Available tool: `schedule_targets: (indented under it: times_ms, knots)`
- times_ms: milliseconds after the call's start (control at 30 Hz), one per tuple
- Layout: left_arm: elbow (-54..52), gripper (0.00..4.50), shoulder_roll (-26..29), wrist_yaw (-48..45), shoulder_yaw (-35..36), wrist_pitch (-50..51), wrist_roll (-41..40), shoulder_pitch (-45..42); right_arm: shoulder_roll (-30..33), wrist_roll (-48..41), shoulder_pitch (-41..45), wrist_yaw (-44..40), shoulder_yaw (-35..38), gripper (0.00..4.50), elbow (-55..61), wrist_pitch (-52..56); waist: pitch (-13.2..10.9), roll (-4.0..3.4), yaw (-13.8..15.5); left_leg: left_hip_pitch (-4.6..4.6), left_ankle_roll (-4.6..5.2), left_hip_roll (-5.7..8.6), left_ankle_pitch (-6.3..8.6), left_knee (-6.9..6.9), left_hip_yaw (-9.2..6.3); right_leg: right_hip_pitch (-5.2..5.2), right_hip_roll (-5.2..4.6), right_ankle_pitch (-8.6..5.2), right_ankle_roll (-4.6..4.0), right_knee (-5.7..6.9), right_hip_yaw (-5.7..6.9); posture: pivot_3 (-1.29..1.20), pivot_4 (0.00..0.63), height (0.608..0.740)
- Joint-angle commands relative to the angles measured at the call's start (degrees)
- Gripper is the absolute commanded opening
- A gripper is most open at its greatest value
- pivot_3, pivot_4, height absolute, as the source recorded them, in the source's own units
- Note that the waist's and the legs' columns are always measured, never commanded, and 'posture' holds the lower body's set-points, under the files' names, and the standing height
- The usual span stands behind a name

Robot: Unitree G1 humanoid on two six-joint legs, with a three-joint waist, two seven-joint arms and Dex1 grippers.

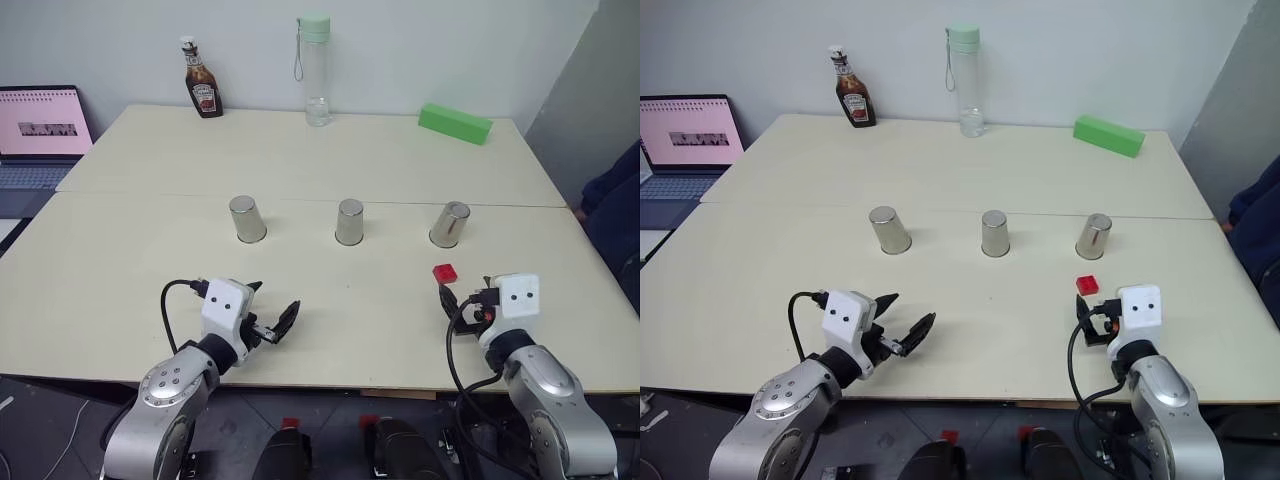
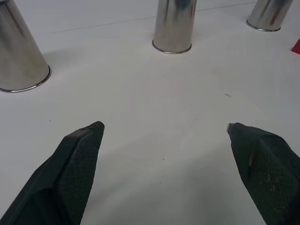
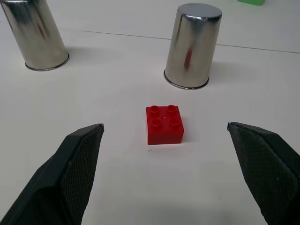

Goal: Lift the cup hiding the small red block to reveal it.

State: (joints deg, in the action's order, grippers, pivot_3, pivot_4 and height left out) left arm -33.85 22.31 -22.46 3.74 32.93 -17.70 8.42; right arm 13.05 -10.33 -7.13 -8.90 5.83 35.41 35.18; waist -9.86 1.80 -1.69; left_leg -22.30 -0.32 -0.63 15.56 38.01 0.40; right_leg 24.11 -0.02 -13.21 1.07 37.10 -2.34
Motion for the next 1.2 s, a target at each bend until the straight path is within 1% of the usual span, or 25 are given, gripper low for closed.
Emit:
schedule_targets:
  times_ms: [33,567,800,1200]
  knots:
    - [-2.5,4.5,-0.1,0.4,0.1,-0.9,-0.2,0.6,0.6,-0.6,0.3,-0.3,1.5,4.49,1.5,-0.7,0.0,0.0,0.0,0.0,0.0,0.0,0.0,0.0,0.0,0.0,0.0,0.0,0.0,0.0,0.0,0.0,0.15,0.74]
    - [-2.8,4.5,-0.4,1.3,0.3,-1.3,-0.3,0.9,0.7,-0.6,2.0,-1.0,1.7,4.49,0.7,-0.4,0.0,0.0,0.0,0.0,0.0,0.0,0.0,0.0,0.0,0.0,0.0,0.0,0.0,0.0,0.0,0.0,0.15,0.74]
    - [-2.7,4.5,-0.5,1.8,0.2,-1.5,0.1,0.9,0.8,-0.5,1.0,-1.3,1.9,4.49,0.6,-0.7,0.0,0.0,0.0,-0.01,0.0,0.0,0.0,0.0,0.0,0.01,0.0,0.0,0.0,0.0,0.0,0.0,0.15,0.74]
    - [-1.9,4.5,0.6,0.8,0.0,-1.6,0.0,0.7,1.1,-0.6,1.7,-1.0,3.2,4.49,0.6,-0.1,0.0,0.0,0.0,-0.01,0.0,0.0,0.0,0.0,0.0,0.0,0.0,0.0,0.0,0.0,0.0,0.0,0.15,0.74]
